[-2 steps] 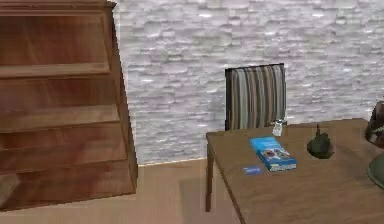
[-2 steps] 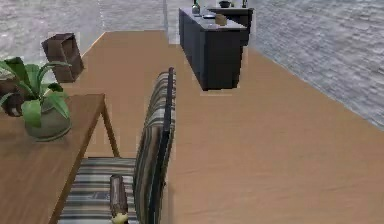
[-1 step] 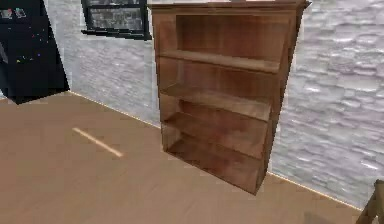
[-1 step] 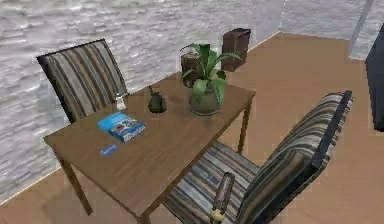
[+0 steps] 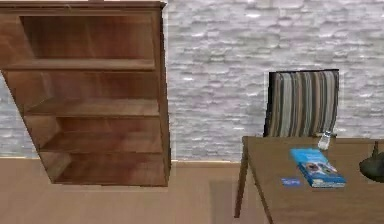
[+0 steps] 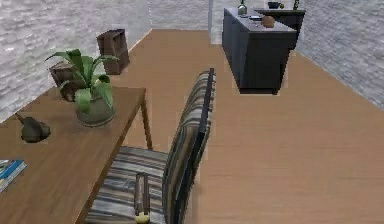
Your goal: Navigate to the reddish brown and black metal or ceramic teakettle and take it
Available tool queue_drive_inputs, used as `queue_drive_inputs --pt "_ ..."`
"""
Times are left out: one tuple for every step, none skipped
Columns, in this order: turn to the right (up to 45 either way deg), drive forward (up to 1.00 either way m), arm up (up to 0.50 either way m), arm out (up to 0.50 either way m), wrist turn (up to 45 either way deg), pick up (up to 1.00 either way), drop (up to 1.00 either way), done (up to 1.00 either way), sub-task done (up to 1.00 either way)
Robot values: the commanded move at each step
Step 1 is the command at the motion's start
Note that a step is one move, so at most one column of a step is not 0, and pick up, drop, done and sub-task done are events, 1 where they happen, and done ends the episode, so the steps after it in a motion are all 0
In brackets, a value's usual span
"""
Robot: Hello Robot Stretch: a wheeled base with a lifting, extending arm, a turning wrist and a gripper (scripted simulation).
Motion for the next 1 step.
queue_drive_inputs --pt "0.0 0.90 0.00 0.00 0.0 0.00 0.00 0.00 0.00"
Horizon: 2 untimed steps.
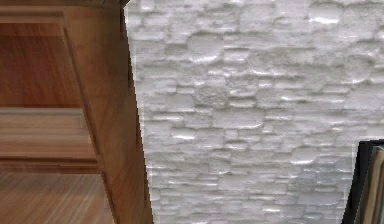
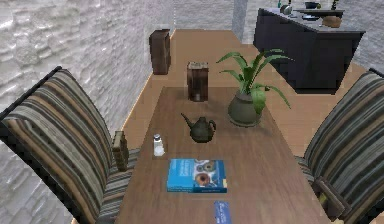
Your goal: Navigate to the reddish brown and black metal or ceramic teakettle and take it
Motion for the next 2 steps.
queue_drive_inputs --pt "0.0 0.00 0.50 0.00 0.0 0.00 0.00 0.00 0.00" --pt "0.0 0.00 0.34 0.00 0.0 0.00 0.00 0.00 0.00"
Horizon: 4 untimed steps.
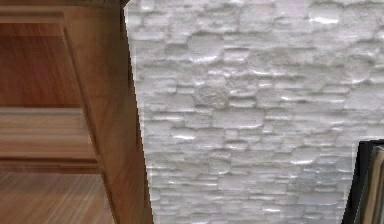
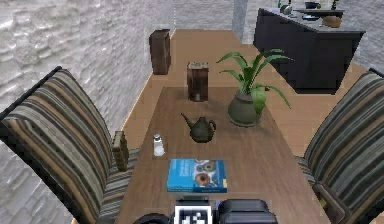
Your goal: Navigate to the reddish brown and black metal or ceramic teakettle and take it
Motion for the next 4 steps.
queue_drive_inputs --pt "0.0 0.00 0.00 0.50 0.0 0.00 0.00 0.00 0.00" --pt "0.0 0.00 0.00 0.00 45.0 0.00 0.00 0.00 0.00" --pt "0.0 0.00 0.00 0.00 45.0 0.00 0.00 0.00 0.00" --pt "0.0 0.00 0.00 0.00 45.0 0.00 0.00 0.00 0.00"
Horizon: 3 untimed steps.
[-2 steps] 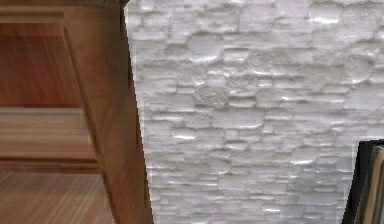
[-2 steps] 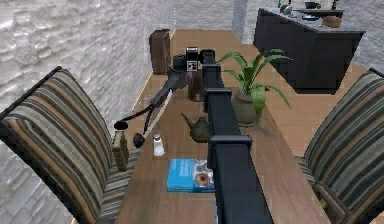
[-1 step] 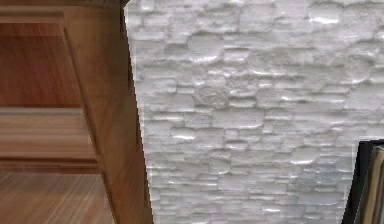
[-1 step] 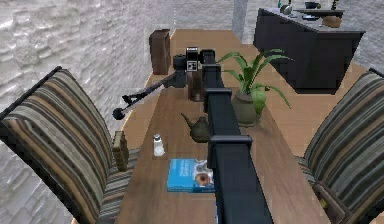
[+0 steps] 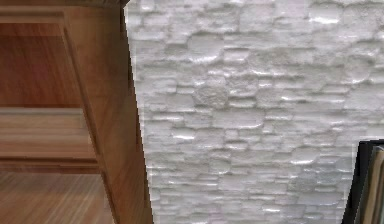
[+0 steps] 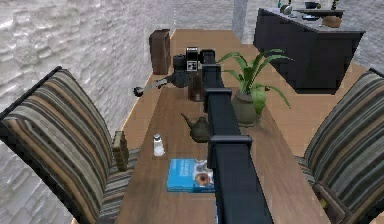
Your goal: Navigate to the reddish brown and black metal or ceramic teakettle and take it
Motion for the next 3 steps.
queue_drive_inputs --pt "0.0 0.00 0.00 0.00 45.0 0.00 0.00 0.00 0.00" --pt "0.0 0.00 0.00 0.00 27.0 0.00 0.00 0.00 0.00" --pt "0.0 0.00 -0.30 0.00 0.0 0.00 0.00 0.00 0.00"
